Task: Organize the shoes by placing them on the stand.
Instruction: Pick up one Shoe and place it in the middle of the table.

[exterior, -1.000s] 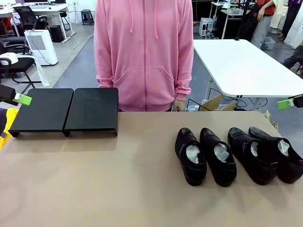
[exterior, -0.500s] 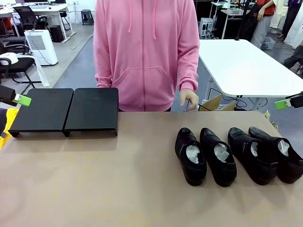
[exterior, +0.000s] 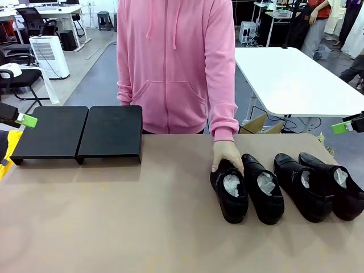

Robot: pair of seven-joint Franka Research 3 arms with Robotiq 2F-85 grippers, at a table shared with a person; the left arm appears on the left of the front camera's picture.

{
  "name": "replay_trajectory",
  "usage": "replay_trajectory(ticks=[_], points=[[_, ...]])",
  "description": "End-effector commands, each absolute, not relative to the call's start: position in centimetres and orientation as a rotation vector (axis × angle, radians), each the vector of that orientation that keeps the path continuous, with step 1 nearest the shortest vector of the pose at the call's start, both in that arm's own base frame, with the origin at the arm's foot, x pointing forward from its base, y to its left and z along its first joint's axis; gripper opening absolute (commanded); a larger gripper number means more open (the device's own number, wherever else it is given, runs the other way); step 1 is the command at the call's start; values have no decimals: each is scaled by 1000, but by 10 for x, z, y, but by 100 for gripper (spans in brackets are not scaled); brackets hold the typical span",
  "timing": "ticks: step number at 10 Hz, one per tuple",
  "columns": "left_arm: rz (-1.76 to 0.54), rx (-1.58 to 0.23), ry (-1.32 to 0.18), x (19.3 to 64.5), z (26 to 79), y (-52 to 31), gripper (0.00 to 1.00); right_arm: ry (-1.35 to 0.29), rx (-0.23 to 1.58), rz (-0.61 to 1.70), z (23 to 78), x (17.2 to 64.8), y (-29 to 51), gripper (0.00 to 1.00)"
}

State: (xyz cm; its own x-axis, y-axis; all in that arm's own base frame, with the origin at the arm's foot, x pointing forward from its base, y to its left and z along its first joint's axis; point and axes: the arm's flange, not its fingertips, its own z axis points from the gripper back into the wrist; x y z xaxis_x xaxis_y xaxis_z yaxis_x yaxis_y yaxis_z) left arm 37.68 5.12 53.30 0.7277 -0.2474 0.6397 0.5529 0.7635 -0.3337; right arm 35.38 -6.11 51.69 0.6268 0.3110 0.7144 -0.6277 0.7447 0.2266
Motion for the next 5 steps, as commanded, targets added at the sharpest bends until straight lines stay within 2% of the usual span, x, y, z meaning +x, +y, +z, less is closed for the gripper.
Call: replay_trajectory(ticks=[1,5], points=[[-486,-557,-621,379,533,53,100,-724,508,592,516,353,-64,100],[-486,-557,-621,379,533,53,100,-677,501,592,517,353,-62,100]])
